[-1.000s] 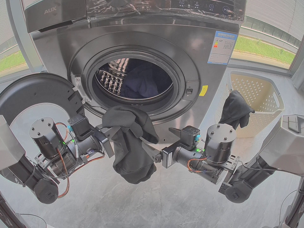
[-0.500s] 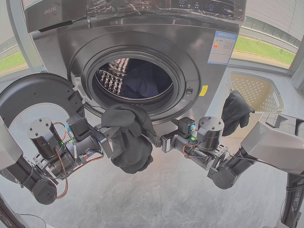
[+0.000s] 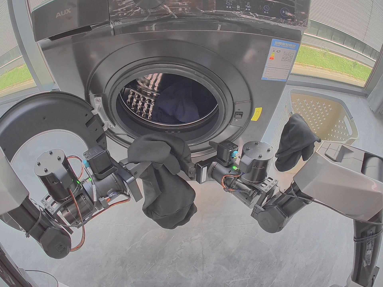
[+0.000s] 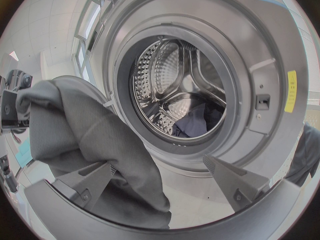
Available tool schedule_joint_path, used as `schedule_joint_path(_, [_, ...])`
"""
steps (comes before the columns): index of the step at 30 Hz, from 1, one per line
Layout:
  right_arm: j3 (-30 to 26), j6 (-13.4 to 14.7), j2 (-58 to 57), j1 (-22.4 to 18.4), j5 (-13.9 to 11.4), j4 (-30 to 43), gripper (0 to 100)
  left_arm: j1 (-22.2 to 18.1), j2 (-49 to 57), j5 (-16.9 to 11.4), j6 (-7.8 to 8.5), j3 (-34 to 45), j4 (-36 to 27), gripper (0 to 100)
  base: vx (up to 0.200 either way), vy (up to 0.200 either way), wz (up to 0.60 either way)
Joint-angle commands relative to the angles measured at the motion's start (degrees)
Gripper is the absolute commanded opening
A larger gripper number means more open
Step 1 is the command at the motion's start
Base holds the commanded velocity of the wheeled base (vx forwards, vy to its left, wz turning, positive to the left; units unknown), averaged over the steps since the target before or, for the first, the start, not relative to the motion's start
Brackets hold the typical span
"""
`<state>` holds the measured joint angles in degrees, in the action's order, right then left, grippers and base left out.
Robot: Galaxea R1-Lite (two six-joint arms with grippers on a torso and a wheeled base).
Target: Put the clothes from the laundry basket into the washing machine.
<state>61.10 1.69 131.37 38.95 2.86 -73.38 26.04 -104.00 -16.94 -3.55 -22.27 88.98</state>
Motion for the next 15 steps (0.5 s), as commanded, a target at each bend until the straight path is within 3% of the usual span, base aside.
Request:
schedule_joint_path(1, [0.5, 0.1, -1.1, 0.9, -0.1, -0.3, 100, -0.3, -0.6, 0.0, 0.03, 0.3, 0.1, 0, 0.000, 0.000, 0.00])
schedule_joint_path(11, [-0.7, 0.6, -3.1, 3.2, -0.1, -0.7, 100, -0.4, -1.7, 0.0, 0.47, 0.3, 0.1, 0, 0.000, 0.000, 0.00])
schedule_joint_path(15, [-0.4, 0.7, -2.7, 3.2, -2.1, -2.1, 100, -0.6, -1.9, 0.1, 0.30, 0.3, 0.1, 0, 0.000, 0.000, 0.00])
